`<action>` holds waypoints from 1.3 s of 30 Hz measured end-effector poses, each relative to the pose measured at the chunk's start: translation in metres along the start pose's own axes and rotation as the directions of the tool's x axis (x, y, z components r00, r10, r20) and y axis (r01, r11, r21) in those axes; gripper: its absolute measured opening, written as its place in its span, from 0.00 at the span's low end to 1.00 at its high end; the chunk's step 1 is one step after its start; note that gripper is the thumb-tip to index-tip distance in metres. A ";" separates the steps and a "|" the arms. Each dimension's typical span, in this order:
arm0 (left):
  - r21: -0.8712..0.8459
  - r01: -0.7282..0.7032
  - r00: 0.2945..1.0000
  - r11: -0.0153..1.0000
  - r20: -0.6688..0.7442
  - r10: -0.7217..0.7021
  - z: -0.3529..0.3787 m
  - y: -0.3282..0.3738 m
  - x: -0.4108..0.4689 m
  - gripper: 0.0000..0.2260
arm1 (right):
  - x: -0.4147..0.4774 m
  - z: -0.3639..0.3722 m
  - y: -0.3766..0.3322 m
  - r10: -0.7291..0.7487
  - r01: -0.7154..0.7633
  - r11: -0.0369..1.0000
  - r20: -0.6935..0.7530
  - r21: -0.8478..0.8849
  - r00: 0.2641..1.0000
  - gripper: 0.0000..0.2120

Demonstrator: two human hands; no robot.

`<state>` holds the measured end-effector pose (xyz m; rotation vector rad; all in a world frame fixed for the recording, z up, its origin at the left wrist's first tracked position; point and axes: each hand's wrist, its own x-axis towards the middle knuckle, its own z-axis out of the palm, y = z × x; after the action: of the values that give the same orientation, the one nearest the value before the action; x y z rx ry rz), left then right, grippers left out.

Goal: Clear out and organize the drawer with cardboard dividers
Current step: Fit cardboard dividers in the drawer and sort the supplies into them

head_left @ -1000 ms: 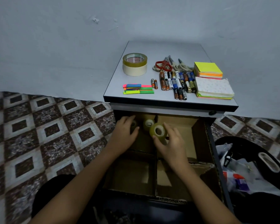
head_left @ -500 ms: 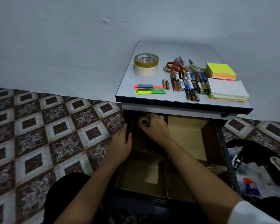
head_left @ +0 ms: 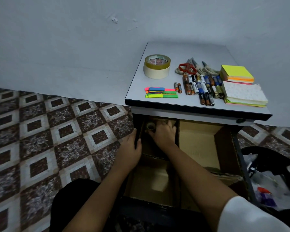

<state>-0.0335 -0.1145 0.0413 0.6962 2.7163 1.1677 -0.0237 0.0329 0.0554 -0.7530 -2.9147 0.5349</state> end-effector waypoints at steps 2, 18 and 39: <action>-0.004 0.001 1.000 1.000 0.002 -0.001 0.000 0.000 0.000 0.22 | 0.000 0.000 0.001 -0.004 0.004 1.000 -0.002 0.007 1.000 0.25; 0.115 -0.158 0.972 0.981 -0.155 0.175 -0.006 0.007 0.002 0.21 | -0.060 -0.048 0.017 -0.134 0.196 0.929 -0.210 0.312 0.968 0.19; 0.047 -0.057 0.995 0.997 -0.082 0.061 -0.100 0.117 0.172 0.25 | 0.098 -0.171 -0.022 -0.189 0.253 0.949 -0.304 0.187 0.934 0.24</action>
<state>-0.1705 -0.0332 0.2088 0.7548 2.8169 1.1783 -0.0914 0.1155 0.2230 -0.4221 -2.5740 0.6558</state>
